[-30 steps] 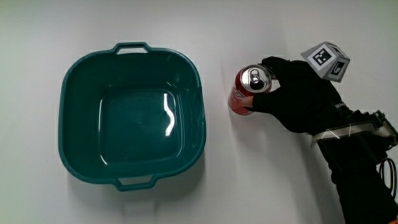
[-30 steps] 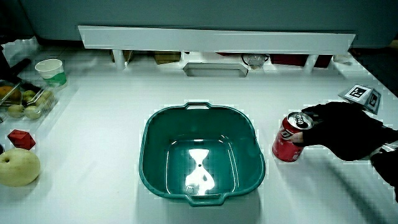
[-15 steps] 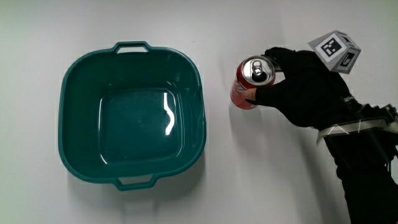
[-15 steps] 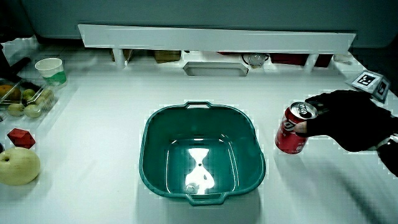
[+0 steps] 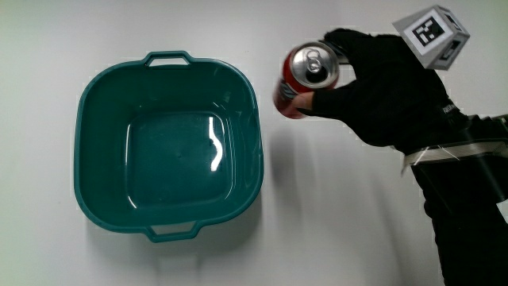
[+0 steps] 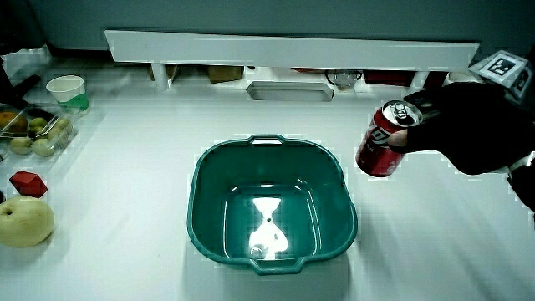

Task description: Pick cola from desk

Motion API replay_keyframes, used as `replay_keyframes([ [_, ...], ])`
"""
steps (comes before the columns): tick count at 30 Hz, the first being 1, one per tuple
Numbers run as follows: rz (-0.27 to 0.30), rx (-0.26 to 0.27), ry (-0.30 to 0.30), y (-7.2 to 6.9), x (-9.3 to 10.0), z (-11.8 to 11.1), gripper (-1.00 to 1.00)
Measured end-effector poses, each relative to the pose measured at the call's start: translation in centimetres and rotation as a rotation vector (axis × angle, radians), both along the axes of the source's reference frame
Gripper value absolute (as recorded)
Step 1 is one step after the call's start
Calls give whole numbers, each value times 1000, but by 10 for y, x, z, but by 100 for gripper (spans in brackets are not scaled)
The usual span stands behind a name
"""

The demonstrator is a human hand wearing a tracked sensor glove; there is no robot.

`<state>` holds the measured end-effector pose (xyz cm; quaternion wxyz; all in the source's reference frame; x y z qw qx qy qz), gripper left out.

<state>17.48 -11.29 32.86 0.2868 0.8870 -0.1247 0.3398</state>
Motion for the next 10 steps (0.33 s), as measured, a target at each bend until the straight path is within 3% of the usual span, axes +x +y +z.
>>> replay_keyframes([
  [1, 9, -14, 0, 0, -4, -5, 100],
  [3, 1, -11, -65, 0, -12, -11, 100],
  [5, -1, -4, -68, 0, -20, -19, 100],
  [7, 22, -52, -94, 1, -29, -24, 100],
  [8, -70, 58, -152, -3, -34, -21, 100],
  [10, -81, 62, -183, -3, -43, -22, 100],
])
